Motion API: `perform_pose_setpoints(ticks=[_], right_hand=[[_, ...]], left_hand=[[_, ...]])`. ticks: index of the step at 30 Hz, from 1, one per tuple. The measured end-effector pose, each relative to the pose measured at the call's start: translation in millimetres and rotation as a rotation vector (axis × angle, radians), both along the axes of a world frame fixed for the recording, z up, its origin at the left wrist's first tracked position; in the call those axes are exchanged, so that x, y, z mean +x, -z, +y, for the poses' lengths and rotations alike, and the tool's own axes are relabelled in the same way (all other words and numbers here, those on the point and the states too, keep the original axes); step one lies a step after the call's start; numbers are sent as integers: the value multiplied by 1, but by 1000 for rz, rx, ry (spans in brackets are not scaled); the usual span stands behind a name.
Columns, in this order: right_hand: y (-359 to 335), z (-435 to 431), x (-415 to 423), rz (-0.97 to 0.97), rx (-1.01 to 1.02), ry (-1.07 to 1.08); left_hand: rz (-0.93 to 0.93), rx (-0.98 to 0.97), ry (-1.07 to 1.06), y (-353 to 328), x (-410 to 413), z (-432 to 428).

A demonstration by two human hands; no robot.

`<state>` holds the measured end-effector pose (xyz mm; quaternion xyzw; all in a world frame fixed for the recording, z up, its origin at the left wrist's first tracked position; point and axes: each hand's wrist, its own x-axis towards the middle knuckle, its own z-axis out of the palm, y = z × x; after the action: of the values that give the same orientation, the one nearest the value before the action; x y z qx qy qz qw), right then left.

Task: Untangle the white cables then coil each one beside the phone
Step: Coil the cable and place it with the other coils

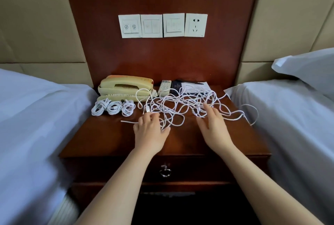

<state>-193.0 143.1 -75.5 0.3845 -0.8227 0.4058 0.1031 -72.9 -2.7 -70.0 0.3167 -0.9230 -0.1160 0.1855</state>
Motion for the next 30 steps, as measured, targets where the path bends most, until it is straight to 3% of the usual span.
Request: perform_pose_setpoints(ticks=[8, 17, 19, 23, 30], right_hand=[[-1, -17, -11, -163, 10, -47], [2, -58, -20, -68, 147, -135], [4, -69, -17, -11, 84, -196], [5, -83, -13, 57, -44, -292], [-2, -74, -14, 133, -173, 28]], left_hand=[[99, 193, -90, -3, -20, 3], [236, 345, -59, 2, -39, -18], [337, 430, -63, 3, -41, -23], [720, 621, -21, 7, -43, -30], [896, 490, 91, -4, -39, -30]])
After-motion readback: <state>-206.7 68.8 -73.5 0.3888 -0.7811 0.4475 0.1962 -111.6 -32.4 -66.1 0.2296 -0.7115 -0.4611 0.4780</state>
